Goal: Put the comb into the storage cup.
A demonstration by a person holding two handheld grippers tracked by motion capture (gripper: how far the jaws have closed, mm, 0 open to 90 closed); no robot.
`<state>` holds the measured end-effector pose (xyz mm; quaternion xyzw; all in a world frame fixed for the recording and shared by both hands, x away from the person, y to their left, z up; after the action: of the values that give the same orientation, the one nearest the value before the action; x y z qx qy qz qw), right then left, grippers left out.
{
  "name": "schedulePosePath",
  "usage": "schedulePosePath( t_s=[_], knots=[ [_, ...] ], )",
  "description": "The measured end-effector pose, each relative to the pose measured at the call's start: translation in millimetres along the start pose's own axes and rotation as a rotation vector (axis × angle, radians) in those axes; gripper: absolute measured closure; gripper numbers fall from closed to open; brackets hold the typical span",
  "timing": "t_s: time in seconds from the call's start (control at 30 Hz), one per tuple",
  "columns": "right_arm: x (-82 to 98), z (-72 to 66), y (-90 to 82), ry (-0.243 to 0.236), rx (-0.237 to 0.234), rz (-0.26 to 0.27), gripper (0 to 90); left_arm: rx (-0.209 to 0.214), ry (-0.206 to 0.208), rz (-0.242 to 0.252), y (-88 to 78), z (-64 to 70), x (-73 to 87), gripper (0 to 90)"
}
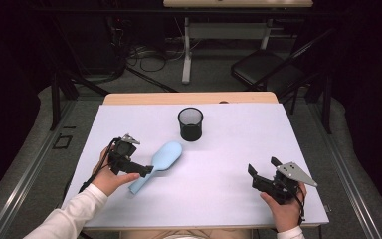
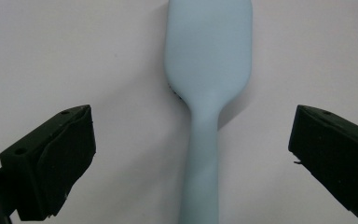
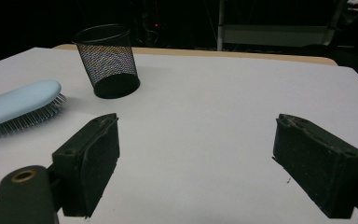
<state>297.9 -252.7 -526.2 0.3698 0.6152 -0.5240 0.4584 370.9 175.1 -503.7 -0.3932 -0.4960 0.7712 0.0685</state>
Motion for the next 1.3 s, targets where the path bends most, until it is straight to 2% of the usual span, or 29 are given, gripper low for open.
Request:
schedulePosePath(
  t_s=[0.27, 0.63, 0.77, 0.87, 1.03, 1.17, 1.3],
  knots=[
    [0.1, -1.2, 0.1, -0.002, -0.001, -0.002, 14.3, -0.019, 0.004, -0.046, 3.6, -0.9, -0.8, 0.7],
    [-0.3, -1.3, -0.2, -0.002, -0.002, -0.001, 14.3, -0.023, -0.007, -0.106, 17.6, -3.6, -5.3, 1.4],
    [-0.3, -1.5, 0.3, -0.003, -0.003, 0.000, 14.3, -0.009, -0.016, -0.129, 23.4, -3.3, -6.6, 1.5],
    [-0.3, -1.4, 0.4, -0.003, -0.003, 0.001, 14.3, -0.016, -0.007, -0.156, 28.1, -2.2, -7.1, 2.2],
    [-0.4, -1.4, 0.2, -0.003, -0.004, 0.001, 14.3, -0.016, 0.000, -0.201, 35.7, 0.6, -7.6, 10.4],
    [-0.3, -0.9, 0.3, -0.002, -0.002, 0.000, 14.3, -0.025, 0.022, -0.220, 38.8, 4.5, -8.3, 25.3],
    [-0.3, -1.4, 0.2, -0.003, -0.005, 0.000, 14.3, -0.028, 0.028, -0.244, 41.6, 6.1, -9.4, 34.2]
  ],
)
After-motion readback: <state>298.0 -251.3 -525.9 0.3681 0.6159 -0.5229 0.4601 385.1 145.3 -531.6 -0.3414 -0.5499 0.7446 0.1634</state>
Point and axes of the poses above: each handheld gripper's, and its own axes: y roughly forward along the jaws, x roughly out of its underside, z roughly to its right, the point moved 3 cm from there along y, roughly forward along the jaws, and after that the axes turned 8 degrees about x, right-handed, at the moved point
